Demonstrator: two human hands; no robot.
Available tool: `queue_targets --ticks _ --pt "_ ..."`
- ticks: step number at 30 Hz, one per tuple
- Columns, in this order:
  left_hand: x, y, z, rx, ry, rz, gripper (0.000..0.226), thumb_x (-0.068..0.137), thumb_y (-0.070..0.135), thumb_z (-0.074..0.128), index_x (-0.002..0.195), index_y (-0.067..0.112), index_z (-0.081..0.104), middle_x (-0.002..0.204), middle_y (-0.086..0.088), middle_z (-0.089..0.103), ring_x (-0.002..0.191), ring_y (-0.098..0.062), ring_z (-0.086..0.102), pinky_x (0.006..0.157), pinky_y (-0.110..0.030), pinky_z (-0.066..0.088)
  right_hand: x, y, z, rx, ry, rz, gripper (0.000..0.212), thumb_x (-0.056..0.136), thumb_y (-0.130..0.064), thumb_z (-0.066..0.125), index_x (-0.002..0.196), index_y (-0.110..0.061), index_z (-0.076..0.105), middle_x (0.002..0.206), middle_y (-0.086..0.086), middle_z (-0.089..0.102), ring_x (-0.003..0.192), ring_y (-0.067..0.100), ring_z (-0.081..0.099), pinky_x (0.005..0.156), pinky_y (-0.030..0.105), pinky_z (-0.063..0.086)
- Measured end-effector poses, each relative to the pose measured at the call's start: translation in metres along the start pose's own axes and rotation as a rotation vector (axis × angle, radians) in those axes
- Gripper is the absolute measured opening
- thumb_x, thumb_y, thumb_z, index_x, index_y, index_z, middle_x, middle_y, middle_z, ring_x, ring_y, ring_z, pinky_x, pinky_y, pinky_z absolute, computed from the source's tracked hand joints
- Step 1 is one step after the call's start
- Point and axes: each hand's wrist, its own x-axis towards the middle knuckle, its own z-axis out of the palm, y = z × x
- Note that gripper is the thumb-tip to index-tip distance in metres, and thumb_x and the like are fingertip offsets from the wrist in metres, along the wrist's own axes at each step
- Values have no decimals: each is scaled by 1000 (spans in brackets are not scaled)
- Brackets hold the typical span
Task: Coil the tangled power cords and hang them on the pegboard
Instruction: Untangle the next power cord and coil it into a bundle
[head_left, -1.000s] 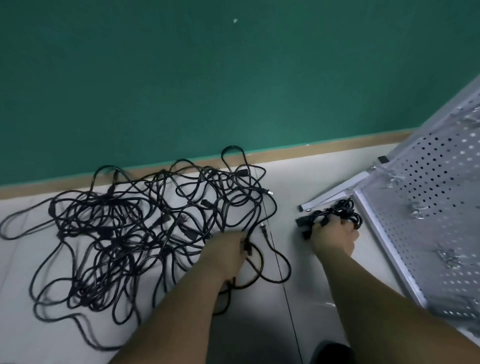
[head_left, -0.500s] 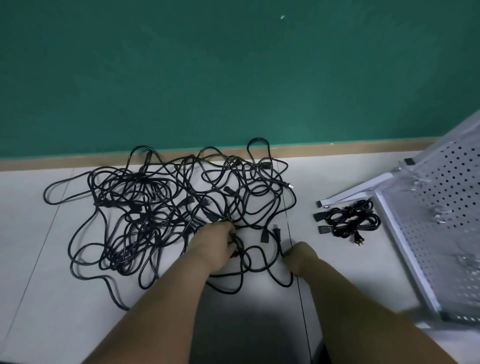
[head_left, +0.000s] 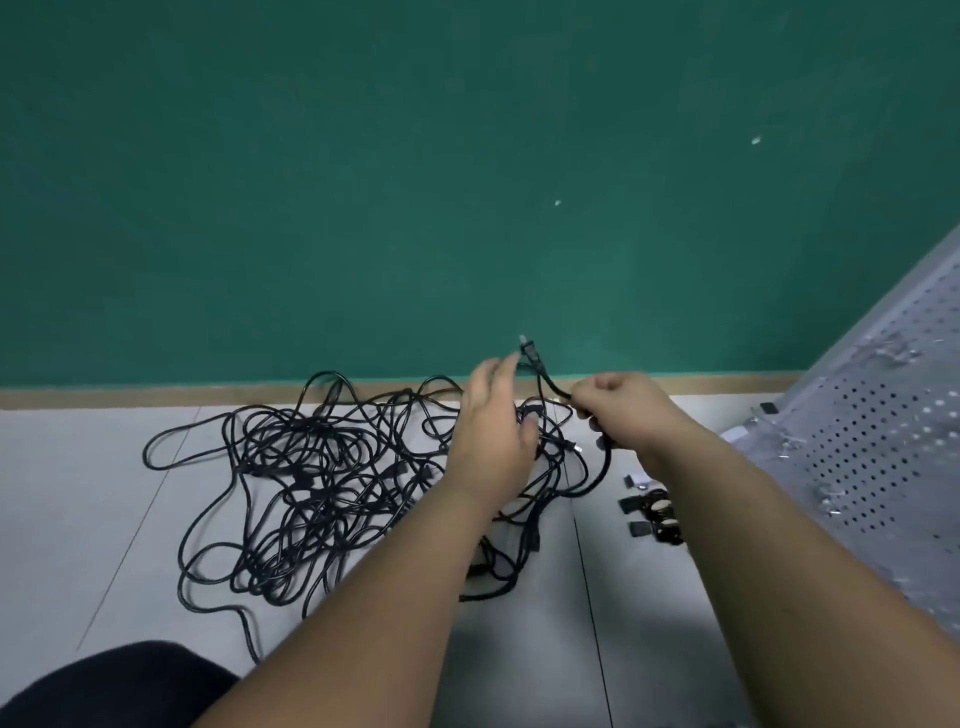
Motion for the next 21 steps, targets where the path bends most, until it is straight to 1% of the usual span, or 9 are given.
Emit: queue_targets --ticks 3,5,7,9,10,12,14,17,21 --pt "13 34 -37 120 148 219 66 104 25 57 164 25 30 176 7 9 162 -18 3 131 -44 14 -26 -64 -14 -66 38 -180 17 94 -22 69 87 -10 79 59 -11 57 65 17 45 62 30 40" --pt "20 51 -67 195 260 319 52 105 29 56 155 21 45 176 5 15 163 -19 0 132 -47 11 -45 -101 -24 -99 56 -293 17 92 -24 69 86 -11 80 60 -7 55 65 18 44 63 33 37" --pt "24 65 -97 248 334 451 36 106 33 54 139 18 58 168 2 36 162 -22 12 132 -48 12 -64 -132 -34 -124 33 -399 16 90 -23 68 90 -13 81 66 -1 56 68 20 42 64 36 36" --pt "25 75 -124 254 346 533 27 107 35 50 121 18 65 137 2 64 143 -25 47 128 -47 23 -83 -156 -42 -94 -4 -502 14 93 -18 70 95 -19 83 70 -3 66 68 22 43 64 37 37" --pt "23 80 -136 209 348 516 25 108 35 48 111 17 66 115 3 69 122 -24 60 121 -46 34 -91 -165 -44 -39 -16 -548 14 95 -15 70 99 -20 83 75 -3 73 68 21 45 64 36 39" --pt "15 88 -154 7 341 364 27 111 35 47 95 19 63 87 7 68 87 -19 62 92 -39 50 -103 -174 -41 114 -56 -591 17 99 -12 69 111 -20 78 91 2 81 70 17 50 65 34 45" --pt "6 88 -164 -196 338 211 31 112 36 48 88 23 63 71 6 67 72 -14 62 72 -35 48 -108 -165 -28 265 -113 -574 23 101 -12 69 123 -18 71 97 7 81 77 16 61 74 30 55" --pt "-7 74 -167 -366 330 28 33 111 35 50 86 24 69 61 5 63 62 -15 63 69 -35 50 -104 -124 2 357 -247 -448 29 103 -12 67 131 -13 65 101 12 81 94 20 73 95 33 59" --pt "-16 53 -164 -555 152 -185 26 112 25 50 110 16 74 72 1 72 67 -16 68 83 -39 59 -85 -97 29 206 -219 -405 18 110 -14 55 118 -14 71 97 7 81 93 20 74 85 31 58"
